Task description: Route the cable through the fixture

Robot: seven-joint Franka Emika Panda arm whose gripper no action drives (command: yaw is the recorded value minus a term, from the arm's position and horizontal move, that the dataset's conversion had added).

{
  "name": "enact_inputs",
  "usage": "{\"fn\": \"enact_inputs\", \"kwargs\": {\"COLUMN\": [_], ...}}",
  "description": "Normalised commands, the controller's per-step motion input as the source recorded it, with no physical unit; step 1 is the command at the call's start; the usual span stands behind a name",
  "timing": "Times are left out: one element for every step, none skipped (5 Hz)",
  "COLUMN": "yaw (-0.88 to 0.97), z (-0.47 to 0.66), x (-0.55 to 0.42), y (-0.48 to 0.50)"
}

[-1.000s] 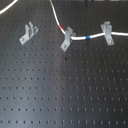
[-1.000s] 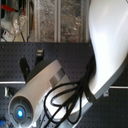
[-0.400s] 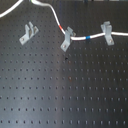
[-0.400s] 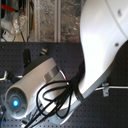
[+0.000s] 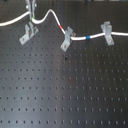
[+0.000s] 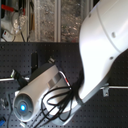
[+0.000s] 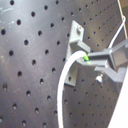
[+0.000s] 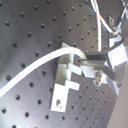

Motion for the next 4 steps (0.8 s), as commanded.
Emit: {"fn": "enact_inputs", "kwargs": {"yaw": [0.87, 0.8, 0.82, 0.82], "z": [0.14, 0.22, 0.24, 0.13], "x": [-0.043, 0.189, 0.284, 0.001], "y": [0.196, 0.086, -0.09, 0.0]}}
